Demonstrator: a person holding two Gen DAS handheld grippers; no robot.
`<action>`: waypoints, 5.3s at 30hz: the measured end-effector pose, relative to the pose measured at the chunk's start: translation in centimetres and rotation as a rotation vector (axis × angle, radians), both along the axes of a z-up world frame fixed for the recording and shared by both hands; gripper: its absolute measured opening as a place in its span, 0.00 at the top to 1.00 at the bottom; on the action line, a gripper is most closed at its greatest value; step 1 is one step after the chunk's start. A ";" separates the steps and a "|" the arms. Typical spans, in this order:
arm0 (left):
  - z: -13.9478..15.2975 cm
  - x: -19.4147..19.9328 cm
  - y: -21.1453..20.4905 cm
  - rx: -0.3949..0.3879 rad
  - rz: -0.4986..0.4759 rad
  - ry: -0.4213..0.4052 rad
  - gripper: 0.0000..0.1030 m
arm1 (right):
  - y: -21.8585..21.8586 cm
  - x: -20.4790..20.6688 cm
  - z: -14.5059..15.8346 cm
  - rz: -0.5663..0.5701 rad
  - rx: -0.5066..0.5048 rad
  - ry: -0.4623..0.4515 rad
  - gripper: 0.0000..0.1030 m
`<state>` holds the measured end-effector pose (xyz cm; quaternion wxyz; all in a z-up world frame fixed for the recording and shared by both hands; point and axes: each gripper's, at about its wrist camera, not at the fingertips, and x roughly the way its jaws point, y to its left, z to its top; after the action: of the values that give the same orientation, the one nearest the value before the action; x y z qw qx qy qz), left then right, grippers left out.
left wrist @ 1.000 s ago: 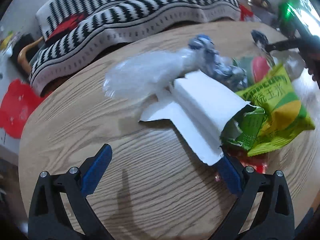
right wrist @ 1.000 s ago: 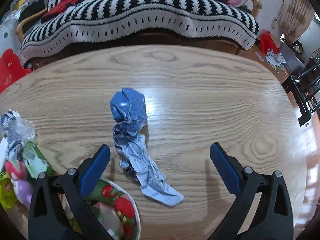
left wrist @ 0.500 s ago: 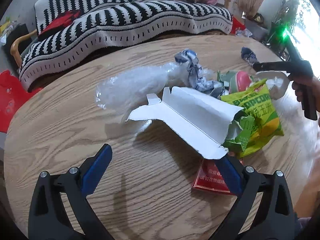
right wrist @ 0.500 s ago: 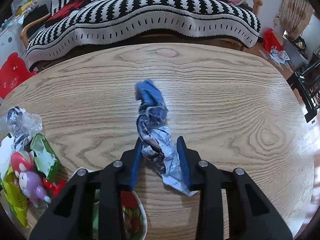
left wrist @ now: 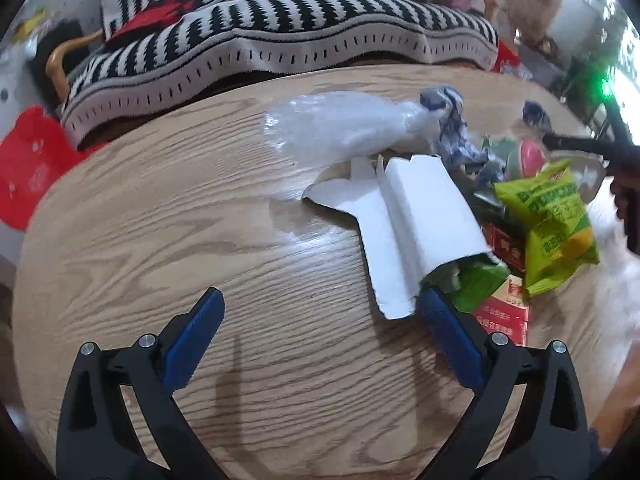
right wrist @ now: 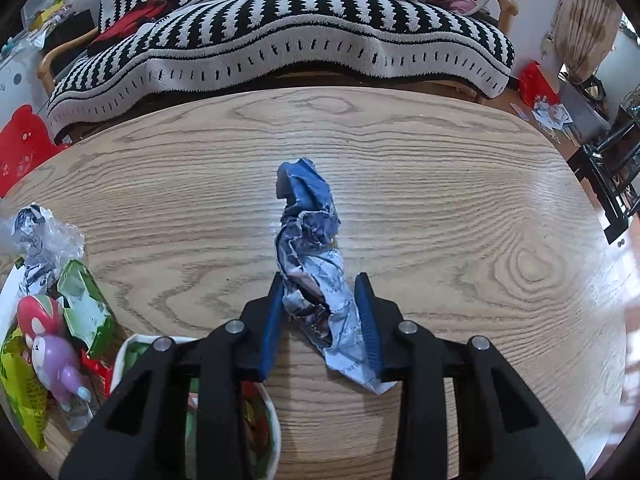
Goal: Collect trash
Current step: 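Grasp the white paper box with the left tool while the right tool grasps the blue foil wrapper, then carry the paper box and foil wrapper over the bin with both tools, then open both tools to drop the box and wrapper into the bin, then grasp the red cigarette pack with the left tool while the right tool grasps the white paper cup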
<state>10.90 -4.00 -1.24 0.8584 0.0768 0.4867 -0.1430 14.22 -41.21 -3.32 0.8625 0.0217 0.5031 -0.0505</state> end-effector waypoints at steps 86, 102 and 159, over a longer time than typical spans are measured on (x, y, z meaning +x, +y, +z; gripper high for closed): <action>-12.6 -29.1 -37.8 -0.054 -0.519 0.401 0.61 | -14.6 -49.8 -13.5 -0.548 0.561 -0.003 0.69; -13.5 -29.9 -38.7 0.037 -0.521 0.395 0.50 | -15.2 -49.1 -13.4 -0.580 0.626 0.000 0.61; -1.8 -4.0 -5.8 -0.083 -0.088 -0.061 0.41 | 1.7 -9.9 3.0 -0.079 0.241 -0.118 0.52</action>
<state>6.93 -9.76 -3.05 0.8681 0.0667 0.4502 -0.1982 4.32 -39.50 -0.35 0.8789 0.1481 0.4529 -0.0224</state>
